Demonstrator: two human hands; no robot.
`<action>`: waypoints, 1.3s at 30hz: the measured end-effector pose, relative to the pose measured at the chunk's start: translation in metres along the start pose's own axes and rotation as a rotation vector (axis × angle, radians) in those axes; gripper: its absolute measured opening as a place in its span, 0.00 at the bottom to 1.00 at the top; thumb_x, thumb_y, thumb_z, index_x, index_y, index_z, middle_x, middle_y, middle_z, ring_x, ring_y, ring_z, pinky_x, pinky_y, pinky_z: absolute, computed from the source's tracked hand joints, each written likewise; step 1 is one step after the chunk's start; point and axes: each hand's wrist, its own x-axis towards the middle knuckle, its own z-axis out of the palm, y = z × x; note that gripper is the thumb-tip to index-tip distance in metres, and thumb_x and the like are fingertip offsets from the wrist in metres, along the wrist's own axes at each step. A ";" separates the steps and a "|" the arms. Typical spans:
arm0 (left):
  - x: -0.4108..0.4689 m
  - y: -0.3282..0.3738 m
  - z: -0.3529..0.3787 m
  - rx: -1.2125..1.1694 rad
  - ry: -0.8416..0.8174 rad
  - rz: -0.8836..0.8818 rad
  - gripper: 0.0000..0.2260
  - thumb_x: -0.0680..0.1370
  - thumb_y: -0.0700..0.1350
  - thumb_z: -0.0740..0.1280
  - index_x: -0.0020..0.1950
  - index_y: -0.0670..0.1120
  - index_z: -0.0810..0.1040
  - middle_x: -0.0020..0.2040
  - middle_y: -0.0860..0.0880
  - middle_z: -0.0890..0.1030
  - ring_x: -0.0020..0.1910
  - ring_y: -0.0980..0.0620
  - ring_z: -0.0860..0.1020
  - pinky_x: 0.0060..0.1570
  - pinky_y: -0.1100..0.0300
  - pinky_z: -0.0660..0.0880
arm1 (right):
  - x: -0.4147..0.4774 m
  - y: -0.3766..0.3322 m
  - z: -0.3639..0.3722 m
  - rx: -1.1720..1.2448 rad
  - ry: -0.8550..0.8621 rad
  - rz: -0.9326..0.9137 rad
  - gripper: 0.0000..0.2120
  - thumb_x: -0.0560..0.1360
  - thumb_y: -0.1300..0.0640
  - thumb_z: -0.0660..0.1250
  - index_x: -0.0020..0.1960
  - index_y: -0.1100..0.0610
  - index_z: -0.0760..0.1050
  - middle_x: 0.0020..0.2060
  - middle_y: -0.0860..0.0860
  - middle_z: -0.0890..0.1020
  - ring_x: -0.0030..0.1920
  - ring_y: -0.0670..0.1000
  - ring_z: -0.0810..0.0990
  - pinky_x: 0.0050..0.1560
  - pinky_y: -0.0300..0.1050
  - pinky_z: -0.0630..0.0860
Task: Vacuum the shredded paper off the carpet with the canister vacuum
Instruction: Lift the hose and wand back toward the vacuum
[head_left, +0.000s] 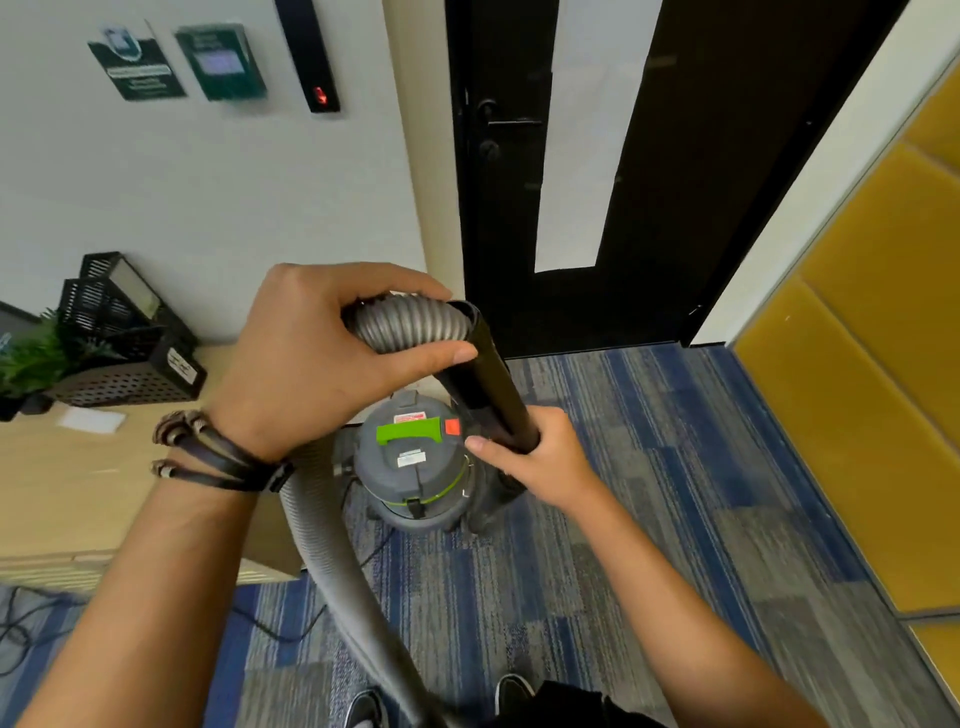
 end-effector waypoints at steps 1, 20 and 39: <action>-0.002 -0.005 -0.011 0.003 0.022 -0.006 0.19 0.71 0.62 0.80 0.55 0.53 0.87 0.52 0.60 0.86 0.52 0.61 0.85 0.58 0.59 0.80 | 0.003 -0.004 0.010 0.007 0.006 -0.016 0.22 0.68 0.48 0.80 0.29 0.52 0.69 0.27 0.43 0.66 0.30 0.44 0.65 0.32 0.42 0.60; -0.065 -0.143 -0.128 0.041 -0.217 0.038 0.21 0.68 0.63 0.79 0.57 0.57 0.87 0.53 0.61 0.87 0.53 0.62 0.85 0.56 0.51 0.82 | 0.023 0.020 0.263 0.093 0.354 0.059 0.23 0.69 0.48 0.75 0.33 0.66 0.71 0.26 0.58 0.74 0.31 0.46 0.71 0.34 0.43 0.69; -0.070 -0.132 -0.100 -0.037 -0.280 0.106 0.21 0.68 0.66 0.77 0.56 0.58 0.88 0.52 0.62 0.87 0.50 0.61 0.85 0.54 0.52 0.82 | -0.021 0.030 0.255 0.162 0.325 0.146 0.30 0.66 0.47 0.73 0.37 0.76 0.69 0.29 0.60 0.71 0.32 0.52 0.70 0.35 0.45 0.67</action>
